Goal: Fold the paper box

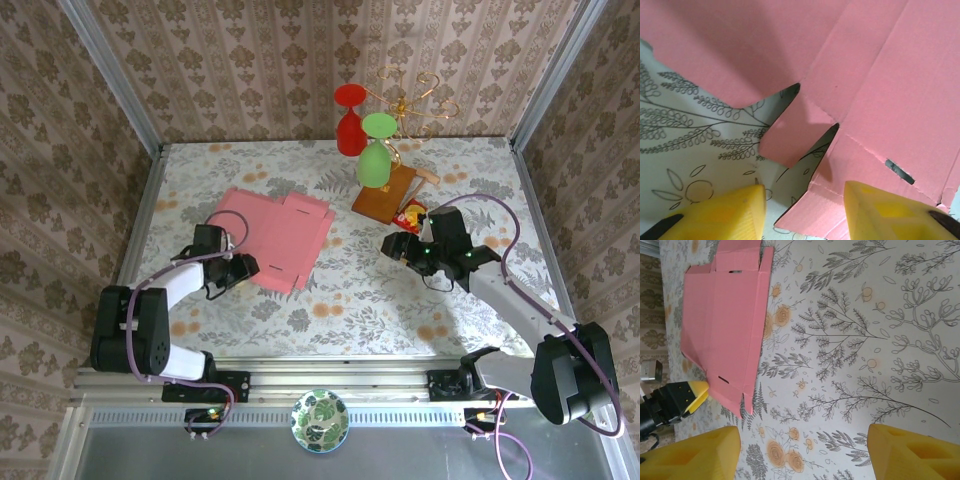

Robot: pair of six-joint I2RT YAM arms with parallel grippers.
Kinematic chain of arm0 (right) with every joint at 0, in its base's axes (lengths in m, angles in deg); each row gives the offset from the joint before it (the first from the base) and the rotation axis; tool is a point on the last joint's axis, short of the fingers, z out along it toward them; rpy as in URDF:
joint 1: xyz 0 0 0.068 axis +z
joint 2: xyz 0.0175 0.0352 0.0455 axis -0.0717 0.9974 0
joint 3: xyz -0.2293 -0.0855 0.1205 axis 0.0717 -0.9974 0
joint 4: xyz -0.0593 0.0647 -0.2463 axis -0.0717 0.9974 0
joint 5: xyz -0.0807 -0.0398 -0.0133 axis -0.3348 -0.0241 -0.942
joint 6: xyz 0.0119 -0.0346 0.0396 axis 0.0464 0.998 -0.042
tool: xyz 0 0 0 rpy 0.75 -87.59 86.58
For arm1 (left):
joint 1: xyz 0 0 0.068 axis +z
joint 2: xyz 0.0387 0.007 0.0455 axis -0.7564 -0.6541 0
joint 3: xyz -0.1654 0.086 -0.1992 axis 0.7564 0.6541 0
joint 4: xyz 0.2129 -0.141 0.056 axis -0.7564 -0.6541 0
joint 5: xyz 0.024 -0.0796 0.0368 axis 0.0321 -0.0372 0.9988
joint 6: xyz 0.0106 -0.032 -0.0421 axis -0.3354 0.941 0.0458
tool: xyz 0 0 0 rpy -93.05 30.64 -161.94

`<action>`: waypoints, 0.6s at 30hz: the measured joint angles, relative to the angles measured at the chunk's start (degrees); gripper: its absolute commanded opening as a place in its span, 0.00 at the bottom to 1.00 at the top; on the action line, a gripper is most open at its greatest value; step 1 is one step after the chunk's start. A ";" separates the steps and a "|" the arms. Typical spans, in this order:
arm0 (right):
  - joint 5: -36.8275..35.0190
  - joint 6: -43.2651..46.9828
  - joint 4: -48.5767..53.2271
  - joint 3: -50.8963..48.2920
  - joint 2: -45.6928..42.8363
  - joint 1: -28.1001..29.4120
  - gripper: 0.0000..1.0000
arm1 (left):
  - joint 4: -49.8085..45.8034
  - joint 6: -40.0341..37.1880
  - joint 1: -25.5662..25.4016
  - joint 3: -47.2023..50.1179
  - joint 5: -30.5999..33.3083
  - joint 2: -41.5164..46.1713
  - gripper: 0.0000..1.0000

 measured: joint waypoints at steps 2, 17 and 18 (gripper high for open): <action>0.35 -0.11 -0.52 -0.46 0.00 0.00 0.68 | 1.36 -0.02 0.02 0.39 -0.72 -0.33 0.46; 3.89 -2.49 -4.81 -2.08 1.77 0.00 0.67 | 13.70 4.85 -0.76 2.10 -8.87 -1.62 0.00; 4.31 -2.89 -5.33 -2.32 2.08 0.00 0.67 | 14.21 5.99 -0.83 2.14 -9.05 -0.76 0.00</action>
